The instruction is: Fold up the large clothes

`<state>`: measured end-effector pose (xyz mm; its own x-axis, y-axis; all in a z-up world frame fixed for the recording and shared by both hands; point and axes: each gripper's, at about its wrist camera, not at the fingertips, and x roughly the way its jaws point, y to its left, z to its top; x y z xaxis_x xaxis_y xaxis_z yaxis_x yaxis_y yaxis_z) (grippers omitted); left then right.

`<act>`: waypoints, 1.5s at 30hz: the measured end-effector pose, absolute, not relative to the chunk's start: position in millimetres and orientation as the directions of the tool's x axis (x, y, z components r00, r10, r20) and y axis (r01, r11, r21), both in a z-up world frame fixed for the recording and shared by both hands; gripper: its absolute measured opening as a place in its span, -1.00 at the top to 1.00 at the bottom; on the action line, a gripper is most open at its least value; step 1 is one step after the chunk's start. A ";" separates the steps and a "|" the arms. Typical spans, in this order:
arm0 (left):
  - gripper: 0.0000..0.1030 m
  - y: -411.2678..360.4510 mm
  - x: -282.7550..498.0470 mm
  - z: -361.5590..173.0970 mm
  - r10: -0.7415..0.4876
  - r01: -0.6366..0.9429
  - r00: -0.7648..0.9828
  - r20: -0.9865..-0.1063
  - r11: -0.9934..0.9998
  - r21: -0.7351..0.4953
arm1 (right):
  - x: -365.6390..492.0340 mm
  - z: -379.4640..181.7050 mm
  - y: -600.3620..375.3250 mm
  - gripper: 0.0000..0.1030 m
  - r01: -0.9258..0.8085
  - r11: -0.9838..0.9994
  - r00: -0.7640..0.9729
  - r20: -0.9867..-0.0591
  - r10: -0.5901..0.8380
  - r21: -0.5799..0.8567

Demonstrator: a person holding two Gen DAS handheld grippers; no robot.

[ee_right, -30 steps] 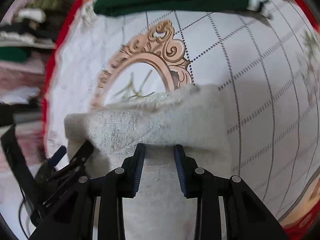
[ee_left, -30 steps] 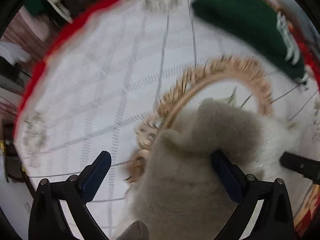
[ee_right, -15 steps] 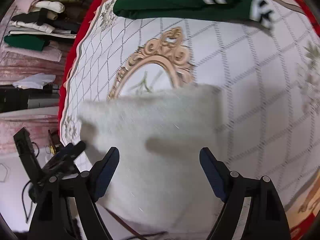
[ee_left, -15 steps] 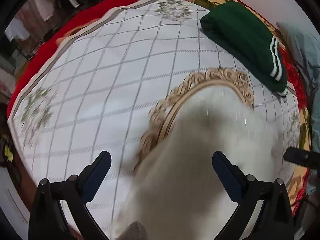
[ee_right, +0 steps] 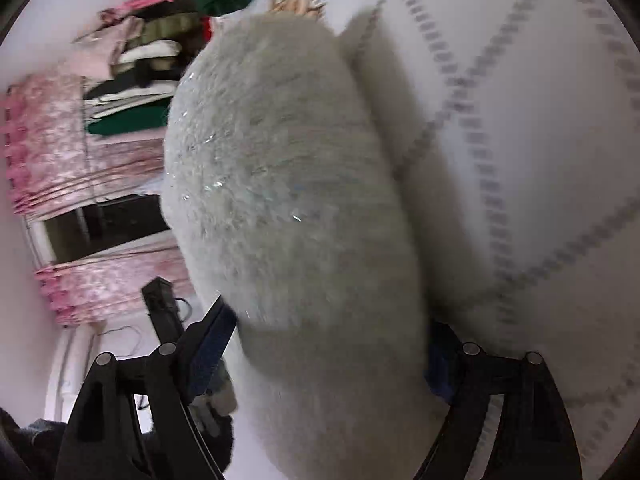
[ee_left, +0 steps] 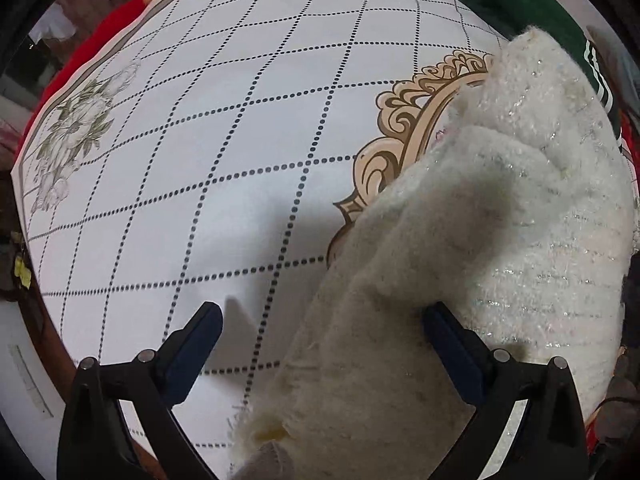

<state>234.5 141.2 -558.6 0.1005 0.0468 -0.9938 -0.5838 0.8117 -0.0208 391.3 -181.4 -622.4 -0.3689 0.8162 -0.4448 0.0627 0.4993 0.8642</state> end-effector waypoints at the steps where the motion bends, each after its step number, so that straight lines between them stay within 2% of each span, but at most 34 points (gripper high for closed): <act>1: -1.00 143.0 234.4 -560.2 0.047 -0.584 0.105 -0.993 0.811 -0.023 | 390.2 -620.2 -172.6 -0.67 0.047 0.508 -0.369 -0.458 0.809 0.860; 2: -1.00 144.7 233.5 -560.4 0.056 -0.587 0.107 -0.993 0.809 -0.017 | 389.1 -617.4 -166.9 -0.63 0.039 0.520 -0.364 -0.473 0.803 0.853; 3: -1.00 147.6 233.8 -560.4 0.068 -0.590 0.108 -0.992 0.807 -0.009 | 387.9 -612.3 -162.5 -0.43 0.037 0.536 -0.349 -0.491 0.798 0.844; 6: -1.00 156.7 227.3 -557.4 0.064 -0.621 0.116 -0.991 0.784 -0.022 | 382.4 -590.8 -164.5 -0.06 0.065 0.568 -0.303 -0.526 0.795 0.821; 12: -1.00 165.5 171.4 -490.9 0.033 -0.749 0.247 -0.969 0.640 -0.169 | 348.4 -541.4 -223.3 -0.02 0.138 0.618 -0.184 -0.593 0.784 0.774; 14: -1.00 162.6 151.2 -483.3 0.010 -0.783 0.271 -0.963 0.585 -0.214 | 338.6 -540.7 -250.3 -0.13 0.161 0.635 -0.168 -0.613 0.772 0.756; 16: -1.00 157.7 135.6 -495.1 -0.068 -0.798 0.314 -0.947 0.521 -0.303 | 329.8 -549.3 -275.2 -0.37 0.222 0.627 -0.165 -0.605 0.779 0.747; 18: -0.97 151.6 134.2 -513.8 -0.147 -0.810 0.343 -0.928 0.453 -0.371 | 325.9 -567.0 -276.4 -0.62 0.208 0.613 -0.160 -0.591 0.790 0.762; 21: -0.97 146.3 145.9 -535.3 -0.212 -0.794 0.421 -0.882 0.385 -0.471 | 326.1 -584.0 -271.0 -0.82 0.170 0.570 -0.172 -0.545 0.820 0.804; 22: -0.91 143.0 150.9 -538.6 -0.214 -0.781 0.442 -0.871 0.386 -0.491 | 327.0 -588.2 -266.8 -0.83 0.164 0.556 -0.175 -0.530 0.830 0.815; 23: -0.51 139.1 155.0 -537.8 -0.202 -0.779 0.445 -0.872 0.394 -0.488 | 327.8 -590.9 -262.1 -0.84 0.161 0.546 -0.176 -0.521 0.835 0.822; 24: -0.20 136.9 159.2 -538.9 -0.191 -0.777 0.443 -0.876 0.406 -0.481 | 328.7 -592.3 -257.8 -0.86 0.161 0.538 -0.171 -0.513 0.841 0.828; 25: 0.32 134.9 160.0 -538.6 -0.179 -0.775 0.440 -0.880 0.419 -0.473 | 328.7 -590.7 -253.3 -0.83 0.157 0.541 -0.162 -0.518 0.840 0.826; 26: 0.50 133.8 161.8 -538.5 -0.162 -0.772 0.441 -0.883 0.432 -0.465 | 328.1 -590.9 -250.2 -0.72 0.156 0.542 -0.151 -0.523 0.839 0.825; 27: 0.52 133.3 162.2 -534.2 -0.130 -0.772 0.439 -0.889 0.451 -0.448 | 327.7 -590.6 -247.0 -0.46 0.164 0.536 -0.140 -0.518 0.844 0.828; 30: 0.61 137.8 163.5 -520.1 -0.080 -0.762 0.446 -0.891 0.488 -0.425 | 326.2 -584.7 -242.6 -0.15 0.186 0.498 -0.114 -0.484 0.867 0.847; 37: 0.63 162.3 179.6 -490.7 -0.071 -0.714 0.457 -0.887 0.565 -0.413 | 323.8 -552.7 -224.8 -0.05 0.179 0.428 -0.056 -0.425 0.903 0.886; 45: 0.63 203.8 240.1 -445.6 -0.181 -0.579 0.467 -0.866 0.677 -0.454 | 343.0 -493.1 -212.9 -0.05 0.192 0.396 0.048 -0.412 0.910 0.898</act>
